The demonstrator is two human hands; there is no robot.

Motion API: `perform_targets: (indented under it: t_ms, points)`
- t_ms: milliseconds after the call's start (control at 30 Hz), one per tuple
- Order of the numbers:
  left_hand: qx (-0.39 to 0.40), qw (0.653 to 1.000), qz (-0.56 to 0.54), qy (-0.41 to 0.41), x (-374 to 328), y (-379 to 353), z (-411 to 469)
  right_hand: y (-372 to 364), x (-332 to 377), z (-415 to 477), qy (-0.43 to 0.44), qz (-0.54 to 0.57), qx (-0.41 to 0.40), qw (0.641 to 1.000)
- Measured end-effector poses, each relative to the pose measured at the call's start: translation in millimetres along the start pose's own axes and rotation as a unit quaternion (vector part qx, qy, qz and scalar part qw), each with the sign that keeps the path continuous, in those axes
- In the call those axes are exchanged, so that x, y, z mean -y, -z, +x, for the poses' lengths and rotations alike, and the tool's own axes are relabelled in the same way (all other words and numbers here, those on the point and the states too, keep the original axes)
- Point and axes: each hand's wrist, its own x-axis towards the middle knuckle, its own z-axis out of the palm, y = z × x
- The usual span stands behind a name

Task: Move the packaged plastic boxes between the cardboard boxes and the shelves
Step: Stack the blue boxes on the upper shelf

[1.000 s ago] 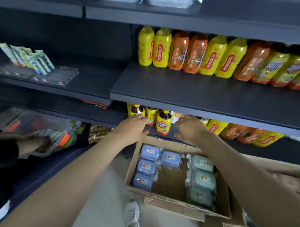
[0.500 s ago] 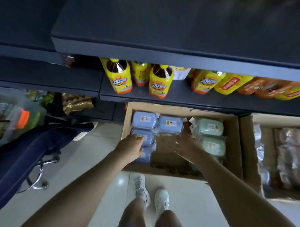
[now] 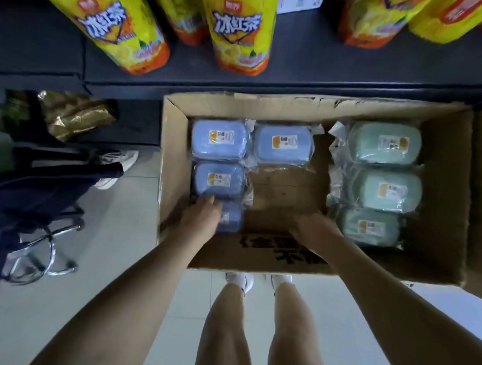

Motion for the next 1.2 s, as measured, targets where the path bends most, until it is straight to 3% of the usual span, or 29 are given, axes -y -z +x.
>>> perform_targets:
  t_ms: [267, 400, 767, 867, 933, 1067, 1200]
  points:
    - [-0.027, 0.991, -0.105, 0.084, 15.2, -34.3, 28.7, -24.4, -16.6, 33.0, 0.01, 0.056, -0.024, 0.998]
    - [0.004, 0.993, -0.083, 0.082, 19.6, -38.3, 29.5, -30.8, -18.3, 36.7, 0.009, 0.066, -0.012, 0.998]
    - [-0.014, 0.992, -0.117, 0.04, 21.5, -31.7, 22.8, -9.5, -24.0, 43.8, -0.051, 0.167, 0.003, 0.985]
    - [-0.036, 0.997, -0.05, 0.035, 20.9, -27.0, 18.8, 0.7, -24.8, 46.5, -0.069, 0.195, -0.006, 0.978]
    - [-0.095, 0.994, -0.041, 0.03, 20.6, -24.7, 13.1, 7.9, -26.2, 46.0, -0.074, 0.23, -0.032, 0.97]
    - [-0.219, 0.964, -0.147, 0.028, 18.7, -24.5, 5.4, 24.4, -27.0, 47.6, -0.115, 0.328, -0.119, 0.93]
    - [-0.189, 0.92, -0.335, 0.067, 16.3, -10.1, 9.3, 41.9, -21.3, 61.2, -0.164, 0.422, -0.163, 0.877]
